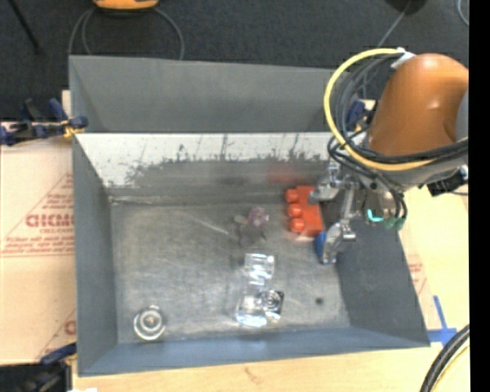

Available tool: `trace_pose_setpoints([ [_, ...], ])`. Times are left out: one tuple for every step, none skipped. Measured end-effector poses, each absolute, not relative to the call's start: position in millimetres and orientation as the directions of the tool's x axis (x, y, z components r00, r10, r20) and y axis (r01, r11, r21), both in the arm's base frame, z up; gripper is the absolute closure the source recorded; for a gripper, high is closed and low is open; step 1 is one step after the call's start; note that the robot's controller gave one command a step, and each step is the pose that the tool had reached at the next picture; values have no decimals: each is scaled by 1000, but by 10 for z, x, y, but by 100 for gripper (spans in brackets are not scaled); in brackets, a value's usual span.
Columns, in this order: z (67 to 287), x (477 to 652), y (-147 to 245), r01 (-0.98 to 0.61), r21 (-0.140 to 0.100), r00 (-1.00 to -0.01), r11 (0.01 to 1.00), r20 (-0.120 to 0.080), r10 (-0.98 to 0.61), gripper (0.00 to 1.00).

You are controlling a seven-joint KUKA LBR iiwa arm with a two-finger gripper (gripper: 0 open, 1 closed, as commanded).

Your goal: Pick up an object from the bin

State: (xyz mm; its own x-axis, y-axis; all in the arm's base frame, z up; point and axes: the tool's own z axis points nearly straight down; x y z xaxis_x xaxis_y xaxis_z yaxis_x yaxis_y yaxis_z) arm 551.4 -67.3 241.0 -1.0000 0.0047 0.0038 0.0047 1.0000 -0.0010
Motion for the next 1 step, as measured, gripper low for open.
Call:
trace_pose_setpoints([
  [3367,5321,-1,-315,-3,-949,949,-9,-315,0],
])
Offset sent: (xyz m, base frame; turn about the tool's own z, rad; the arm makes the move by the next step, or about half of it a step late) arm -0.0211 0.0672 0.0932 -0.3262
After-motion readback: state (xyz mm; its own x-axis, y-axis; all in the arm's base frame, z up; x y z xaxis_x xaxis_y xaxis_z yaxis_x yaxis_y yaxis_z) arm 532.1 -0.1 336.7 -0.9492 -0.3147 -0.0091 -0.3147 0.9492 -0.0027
